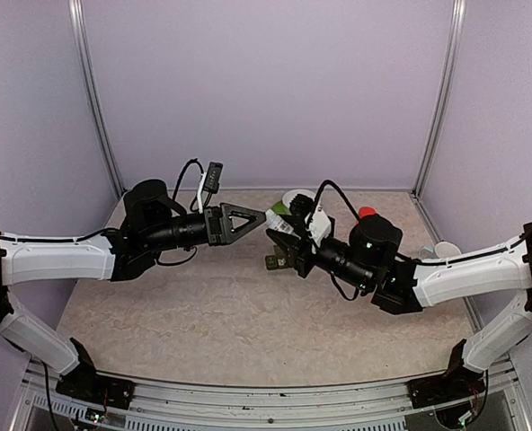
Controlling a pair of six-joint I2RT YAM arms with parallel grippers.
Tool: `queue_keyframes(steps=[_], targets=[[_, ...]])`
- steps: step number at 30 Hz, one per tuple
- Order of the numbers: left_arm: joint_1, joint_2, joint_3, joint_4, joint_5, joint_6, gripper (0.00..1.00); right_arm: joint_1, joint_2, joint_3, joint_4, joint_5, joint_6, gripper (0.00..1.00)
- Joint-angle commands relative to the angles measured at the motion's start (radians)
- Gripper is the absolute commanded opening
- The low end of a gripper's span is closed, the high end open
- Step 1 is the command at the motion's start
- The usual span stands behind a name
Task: Sort the pills into containers
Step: Screw the lid of the pill bottle onto the pill bottle.
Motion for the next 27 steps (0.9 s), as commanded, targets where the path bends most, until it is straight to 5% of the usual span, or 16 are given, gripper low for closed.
queue_keyframes(steps=[1,27], targets=[[-0.02,0.022,0.04,0.054,0.03,-0.013,0.87,-0.006,0.035,0.046,0.018,0.037,0.005,0.19],[-0.023,0.02,0.029,0.109,0.034,-0.011,0.87,0.008,0.174,0.116,-0.03,-0.19,0.061,0.2]])
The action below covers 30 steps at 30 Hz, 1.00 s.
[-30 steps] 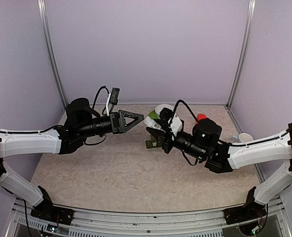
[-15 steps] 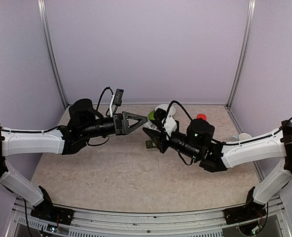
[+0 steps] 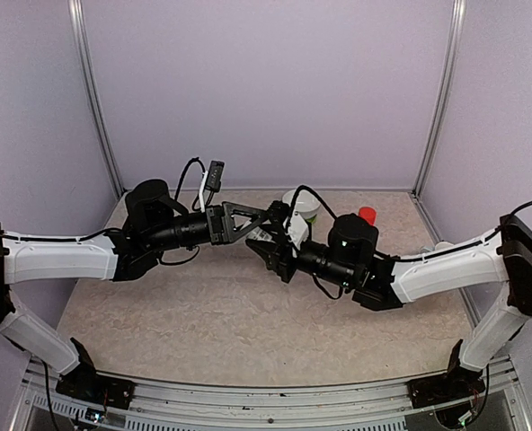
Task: Sort the pills into containers
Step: Screw the lid of the pill bottle onto the pill bottle.
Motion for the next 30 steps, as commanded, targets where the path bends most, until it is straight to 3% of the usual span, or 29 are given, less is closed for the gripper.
queue_keyframes(steps=[1,7,14,18,23,30], targets=[[-0.006,-0.005,0.017,0.076,0.036,-0.002,0.87,0.007,0.028,0.023,-0.032,-0.08,0.01,0.2],[0.012,-0.023,0.013,0.005,0.007,0.0,0.87,0.004,-0.047,-0.013,-0.032,-0.042,-0.019,0.2],[0.021,-0.015,0.085,-0.217,-0.033,0.007,0.82,0.003,-0.128,-0.042,-0.063,0.044,-0.117,0.2],[0.021,-0.002,0.097,-0.236,-0.021,-0.006,0.77,0.003,-0.133,-0.037,-0.08,0.067,-0.148,0.2],[0.021,0.004,0.107,-0.222,-0.01,-0.012,0.57,0.005,-0.127,-0.024,-0.101,0.076,-0.168,0.2],[0.021,0.016,0.113,-0.202,0.025,-0.021,0.5,0.005,-0.124,-0.023,-0.111,0.121,-0.175,0.2]])
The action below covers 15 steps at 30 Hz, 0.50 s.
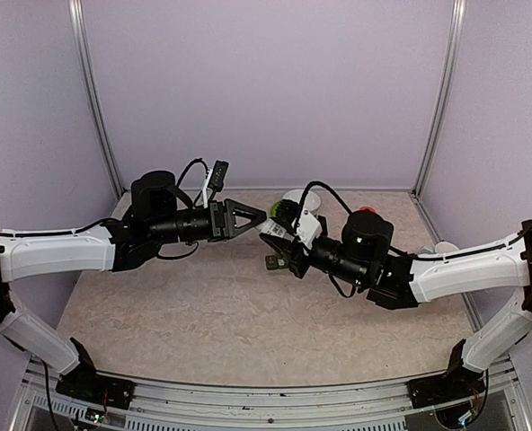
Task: Sort the pills into containers
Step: Screw the lid of the pill bottle onto the pill bottle.
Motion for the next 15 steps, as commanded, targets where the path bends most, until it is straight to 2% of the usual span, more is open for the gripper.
queue_keyframes(steps=[1,8,15], targets=[[0.004,0.02,0.037,0.012,0.04,-0.002,0.47,0.005,-0.008,0.008,-0.015,0.039,-0.014,0.2],[0.004,0.032,0.03,0.053,0.065,0.012,0.32,0.006,0.003,0.019,-0.025,0.039,-0.004,0.2],[0.004,0.03,-0.021,0.16,0.099,0.036,0.16,-0.001,0.001,0.017,-0.023,0.0,0.116,0.2]])
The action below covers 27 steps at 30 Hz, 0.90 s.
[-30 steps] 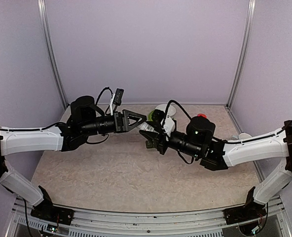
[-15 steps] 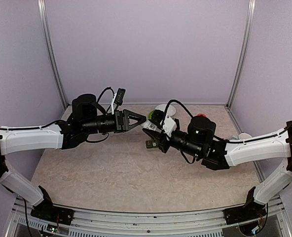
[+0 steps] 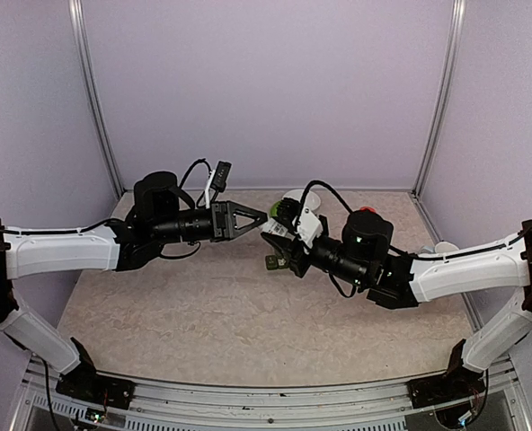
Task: Sort the pills into containers
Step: Screw the lid of the pill bottle onto the pill bottle.
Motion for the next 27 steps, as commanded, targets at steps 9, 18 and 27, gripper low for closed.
queue_keyframes(steps=[9,18,27], targets=[[-0.007,-0.014,-0.084,0.271,0.139,0.035,0.09,-0.038,0.003,0.001,0.04,-0.18,0.427,0.21],[-0.023,-0.017,-0.089,0.275,0.168,0.056,0.15,-0.087,0.02,-0.009,0.107,-0.347,0.663,0.22],[-0.029,-0.021,-0.091,0.289,0.171,0.057,0.17,-0.134,0.074,-0.048,0.286,-0.507,0.868,0.23]])
